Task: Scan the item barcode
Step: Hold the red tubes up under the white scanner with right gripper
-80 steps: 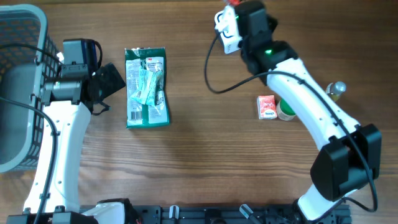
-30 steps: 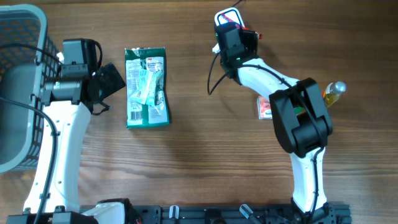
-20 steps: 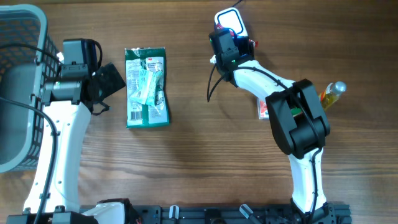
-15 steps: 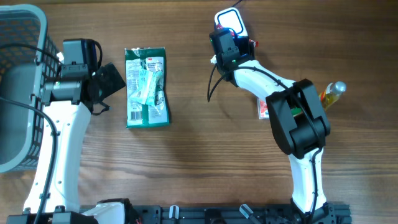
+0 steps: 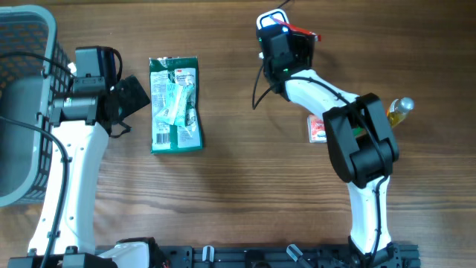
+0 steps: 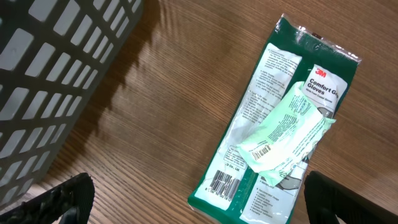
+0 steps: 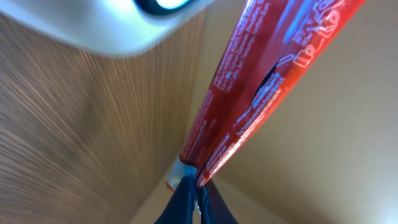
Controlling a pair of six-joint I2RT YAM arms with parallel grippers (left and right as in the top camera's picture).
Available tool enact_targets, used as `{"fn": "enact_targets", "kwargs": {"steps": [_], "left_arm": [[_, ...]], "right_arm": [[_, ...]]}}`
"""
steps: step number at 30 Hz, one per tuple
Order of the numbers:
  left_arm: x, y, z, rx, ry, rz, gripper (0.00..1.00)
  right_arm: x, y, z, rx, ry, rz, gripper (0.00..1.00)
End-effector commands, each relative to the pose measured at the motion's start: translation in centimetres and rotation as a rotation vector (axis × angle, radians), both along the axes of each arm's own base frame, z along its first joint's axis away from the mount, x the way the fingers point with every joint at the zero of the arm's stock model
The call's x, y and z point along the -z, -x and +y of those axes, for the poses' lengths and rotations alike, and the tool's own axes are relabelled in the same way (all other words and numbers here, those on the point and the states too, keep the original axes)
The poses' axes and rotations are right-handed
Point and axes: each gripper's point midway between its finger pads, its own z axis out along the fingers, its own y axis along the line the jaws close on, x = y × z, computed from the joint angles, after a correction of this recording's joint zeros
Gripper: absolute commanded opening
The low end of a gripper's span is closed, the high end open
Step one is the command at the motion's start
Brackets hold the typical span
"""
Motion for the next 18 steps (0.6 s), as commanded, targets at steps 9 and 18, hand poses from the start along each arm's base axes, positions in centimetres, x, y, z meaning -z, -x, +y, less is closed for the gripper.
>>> {"fn": "enact_targets", "kwargs": {"steps": [9, 18], "left_arm": [[0.0, -0.1, -0.2, 0.012, -0.002, 0.001, 1.0], [0.0, -0.1, -0.2, 0.012, -0.002, 0.001, 1.0]], "right_arm": [[0.3, 0.1, -0.9, 0.021, 0.018, 0.023, 0.04], [0.9, 1.0, 0.5, -0.017, -0.043, 0.076, 0.04]]}}
